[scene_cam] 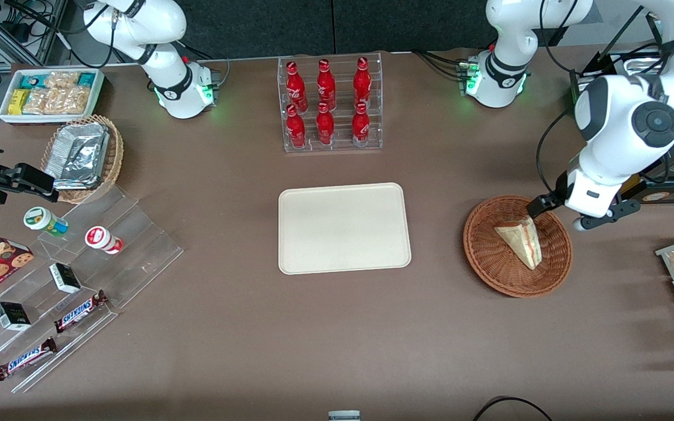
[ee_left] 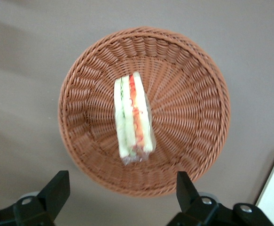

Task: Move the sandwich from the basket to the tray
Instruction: 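Lower the open left gripper over the sandwich in the wicker basket, then close the left gripper on the wrapped sandwich and lift it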

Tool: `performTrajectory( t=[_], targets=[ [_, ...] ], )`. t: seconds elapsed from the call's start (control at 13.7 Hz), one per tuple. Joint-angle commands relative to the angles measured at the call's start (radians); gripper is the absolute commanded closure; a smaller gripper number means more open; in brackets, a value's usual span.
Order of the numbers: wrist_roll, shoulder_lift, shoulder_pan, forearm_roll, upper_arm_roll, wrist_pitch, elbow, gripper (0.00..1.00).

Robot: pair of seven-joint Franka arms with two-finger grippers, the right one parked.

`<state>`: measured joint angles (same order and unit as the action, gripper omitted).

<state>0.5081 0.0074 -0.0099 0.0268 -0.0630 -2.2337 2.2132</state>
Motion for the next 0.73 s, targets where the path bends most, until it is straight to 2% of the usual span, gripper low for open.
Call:
performTrajectory(
  t=[0.0,0.36,0.66],
  targets=[
    [0.101,0.040,-0.001,-0.008,0.002,-0.108,0.037,0.00],
    [0.171,0.143,-0.001,-0.008,0.002,-0.231,0.045,0.00],
    [0.173,0.203,-0.001,-0.008,0.002,-0.248,0.046,0.00]
  ],
)
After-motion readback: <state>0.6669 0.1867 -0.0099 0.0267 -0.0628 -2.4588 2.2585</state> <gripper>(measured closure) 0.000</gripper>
